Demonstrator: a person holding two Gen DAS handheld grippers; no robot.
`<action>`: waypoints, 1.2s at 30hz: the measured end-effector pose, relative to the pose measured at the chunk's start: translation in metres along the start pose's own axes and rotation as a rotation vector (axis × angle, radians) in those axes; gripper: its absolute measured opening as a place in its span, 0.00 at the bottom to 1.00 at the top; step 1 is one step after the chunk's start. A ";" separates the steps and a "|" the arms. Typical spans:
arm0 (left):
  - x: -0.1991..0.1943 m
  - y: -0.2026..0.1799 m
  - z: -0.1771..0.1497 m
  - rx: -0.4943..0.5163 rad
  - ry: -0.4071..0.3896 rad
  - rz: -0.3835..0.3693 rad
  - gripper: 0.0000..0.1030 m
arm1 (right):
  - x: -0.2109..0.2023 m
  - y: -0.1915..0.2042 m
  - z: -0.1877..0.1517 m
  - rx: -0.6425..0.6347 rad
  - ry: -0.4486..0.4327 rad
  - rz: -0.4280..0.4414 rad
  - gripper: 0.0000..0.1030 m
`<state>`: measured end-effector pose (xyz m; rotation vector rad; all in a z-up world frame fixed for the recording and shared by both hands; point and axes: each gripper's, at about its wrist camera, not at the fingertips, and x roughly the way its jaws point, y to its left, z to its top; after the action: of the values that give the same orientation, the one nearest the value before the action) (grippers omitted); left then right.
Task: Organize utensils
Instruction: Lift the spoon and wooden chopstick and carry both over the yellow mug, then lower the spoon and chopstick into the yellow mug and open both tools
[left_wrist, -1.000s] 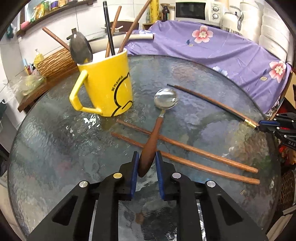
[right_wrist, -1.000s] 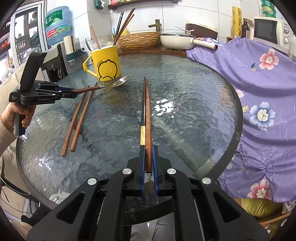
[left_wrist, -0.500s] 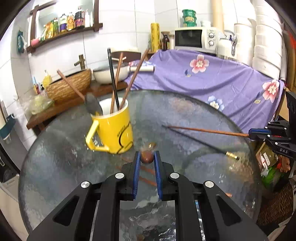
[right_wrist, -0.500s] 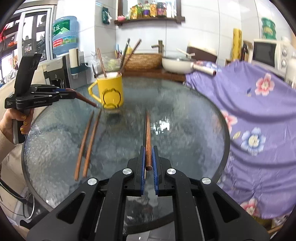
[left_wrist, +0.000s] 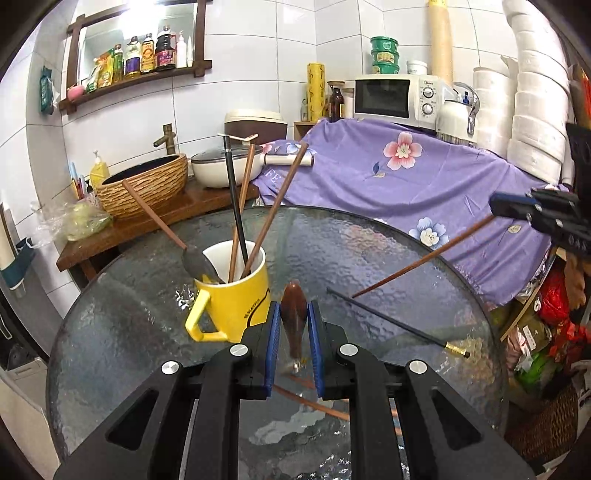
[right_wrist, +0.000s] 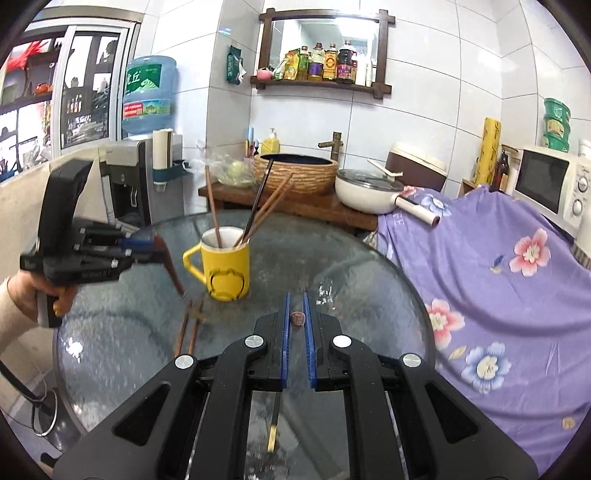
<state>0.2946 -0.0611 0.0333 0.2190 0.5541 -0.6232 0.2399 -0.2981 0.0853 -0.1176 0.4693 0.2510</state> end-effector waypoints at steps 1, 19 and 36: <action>0.000 0.000 0.002 -0.003 0.000 -0.001 0.14 | 0.003 -0.002 0.008 0.006 -0.003 0.006 0.08; -0.007 0.009 0.031 -0.038 -0.034 -0.002 0.14 | 0.025 0.000 0.108 -0.015 -0.017 0.079 0.08; -0.026 0.040 0.105 -0.147 -0.186 0.062 0.14 | 0.068 0.029 0.231 0.058 -0.061 0.145 0.08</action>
<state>0.3455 -0.0537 0.1362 0.0389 0.4095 -0.5335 0.3908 -0.2162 0.2569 -0.0193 0.4244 0.3818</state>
